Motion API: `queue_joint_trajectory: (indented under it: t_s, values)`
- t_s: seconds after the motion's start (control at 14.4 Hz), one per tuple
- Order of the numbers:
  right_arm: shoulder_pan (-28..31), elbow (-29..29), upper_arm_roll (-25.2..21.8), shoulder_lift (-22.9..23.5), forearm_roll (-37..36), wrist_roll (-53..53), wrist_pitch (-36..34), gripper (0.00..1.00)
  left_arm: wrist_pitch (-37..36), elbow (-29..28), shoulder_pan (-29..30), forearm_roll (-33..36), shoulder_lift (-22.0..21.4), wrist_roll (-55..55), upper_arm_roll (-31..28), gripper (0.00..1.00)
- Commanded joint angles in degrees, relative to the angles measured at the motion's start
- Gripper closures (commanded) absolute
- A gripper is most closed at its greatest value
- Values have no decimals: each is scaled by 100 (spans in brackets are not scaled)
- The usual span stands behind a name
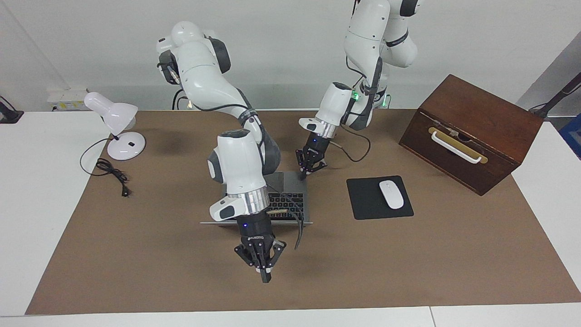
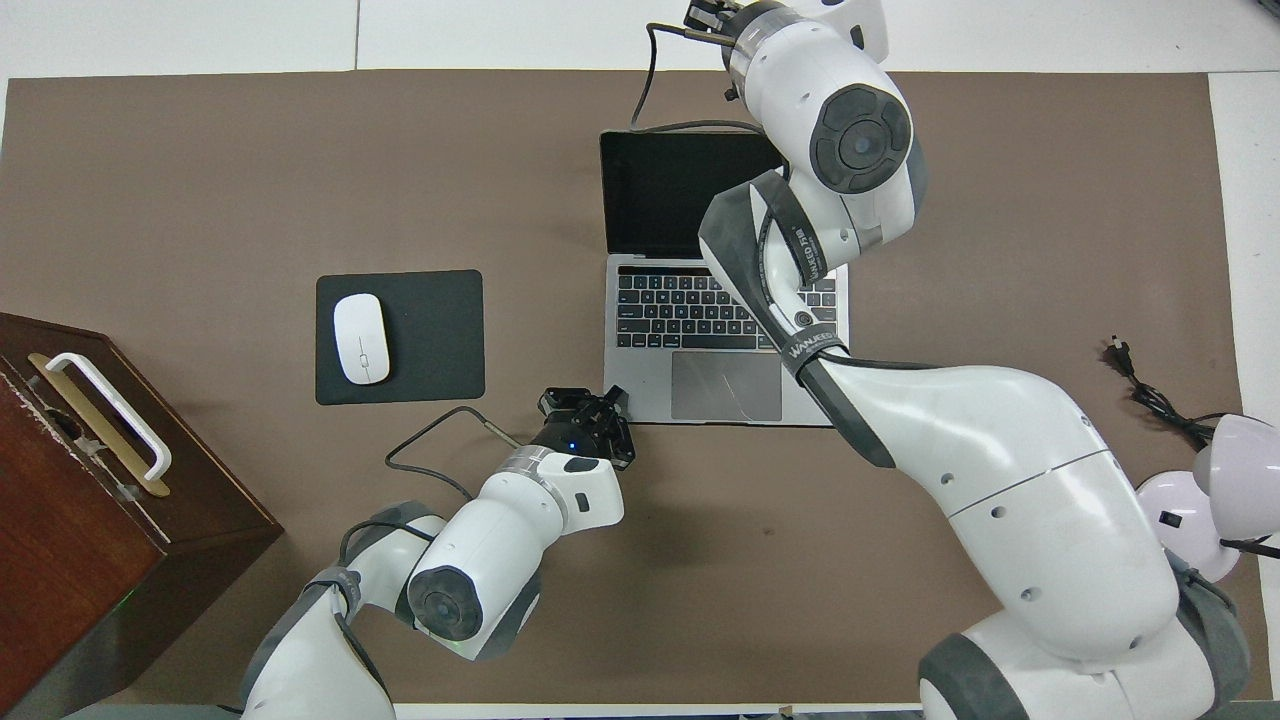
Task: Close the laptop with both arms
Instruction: 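Push the top edge of the laptop lid down with the right gripper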
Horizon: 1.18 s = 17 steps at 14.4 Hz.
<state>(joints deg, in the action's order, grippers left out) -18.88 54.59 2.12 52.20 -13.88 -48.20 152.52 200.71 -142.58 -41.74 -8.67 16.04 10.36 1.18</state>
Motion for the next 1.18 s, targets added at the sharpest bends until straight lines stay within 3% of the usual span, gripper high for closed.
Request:
queue_joint_trajectory:
  t_s: [0.0,0.28,0.63,0.83,1.11]
  values:
    - [103,-159,201,1,105,-14,-440,100,-76,-419,-133,-91,304,124,-92,100]
    - [130,-150,358,-219,114,56,-1292,100,-58,-428,-133,-99,295,124,-92,100]
    - [710,-150,1255,-464,105,364,-2487,100,-23,-446,-133,-99,304,124,-92,100]
    - [710,-150,1291,-570,122,373,-3182,100,-23,-446,-133,-99,304,124,-92,100]
    - [763,-63,1265,-720,641,399,-3509,100,-32,-446,-133,-99,304,124,-92,100]
